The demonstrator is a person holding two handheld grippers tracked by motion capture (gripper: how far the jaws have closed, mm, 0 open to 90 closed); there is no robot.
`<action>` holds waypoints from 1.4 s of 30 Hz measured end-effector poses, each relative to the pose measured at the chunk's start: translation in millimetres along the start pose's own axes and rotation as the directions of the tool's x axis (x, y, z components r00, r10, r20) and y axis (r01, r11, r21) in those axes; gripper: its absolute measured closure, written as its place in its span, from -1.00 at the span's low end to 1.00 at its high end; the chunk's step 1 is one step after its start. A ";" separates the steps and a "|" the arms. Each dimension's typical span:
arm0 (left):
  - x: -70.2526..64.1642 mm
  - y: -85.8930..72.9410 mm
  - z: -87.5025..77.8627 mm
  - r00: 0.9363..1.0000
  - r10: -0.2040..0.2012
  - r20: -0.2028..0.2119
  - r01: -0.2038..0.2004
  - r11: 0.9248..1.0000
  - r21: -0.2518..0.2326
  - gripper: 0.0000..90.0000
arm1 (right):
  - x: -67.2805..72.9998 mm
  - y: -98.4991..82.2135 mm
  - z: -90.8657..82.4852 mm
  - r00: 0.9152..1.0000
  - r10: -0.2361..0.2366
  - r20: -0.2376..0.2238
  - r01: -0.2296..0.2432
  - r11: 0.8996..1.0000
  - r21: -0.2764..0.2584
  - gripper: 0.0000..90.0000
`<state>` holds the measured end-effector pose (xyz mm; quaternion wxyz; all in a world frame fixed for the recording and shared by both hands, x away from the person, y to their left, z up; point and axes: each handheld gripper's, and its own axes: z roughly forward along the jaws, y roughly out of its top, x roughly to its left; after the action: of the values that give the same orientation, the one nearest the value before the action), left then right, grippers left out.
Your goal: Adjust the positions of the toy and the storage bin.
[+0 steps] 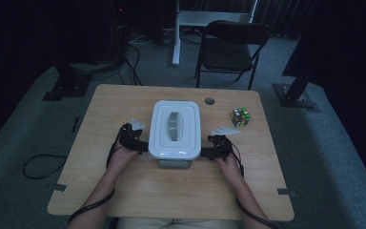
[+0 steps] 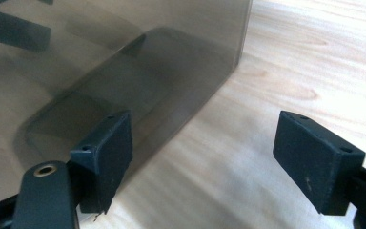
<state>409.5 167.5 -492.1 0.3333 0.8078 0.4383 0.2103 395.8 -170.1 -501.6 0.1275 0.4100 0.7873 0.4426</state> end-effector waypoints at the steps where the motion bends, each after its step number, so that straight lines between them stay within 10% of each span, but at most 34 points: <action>1: -1.7 -1.0 -0.9 1.000 0.002 0.005 -0.002 1.000 -0.001 -0.96 | 0.7 -2.4 -2.4 1.000 0.003 -0.006 -0.003 1.000 0.000 -0.54; 21: -42.3 -16.2 -23.6 0.995 0.092 0.048 -0.092 0.996 0.004 -0.96 | 21.8 -40.5 -49.8 0.999 -0.031 -0.022 0.031 1.000 0.005 -0.54; 42: -52.9 -39.0 -48.1 0.991 0.112 0.069 -0.110 0.994 -0.023 -0.96 | 48.6 -62.7 -69.9 0.997 -0.066 -0.050 0.066 0.998 -0.008 -0.55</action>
<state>329.1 155.0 -489.7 0.3442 0.8346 0.3785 0.2042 292.3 -191.8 -503.8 0.1236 0.3723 0.8019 0.4507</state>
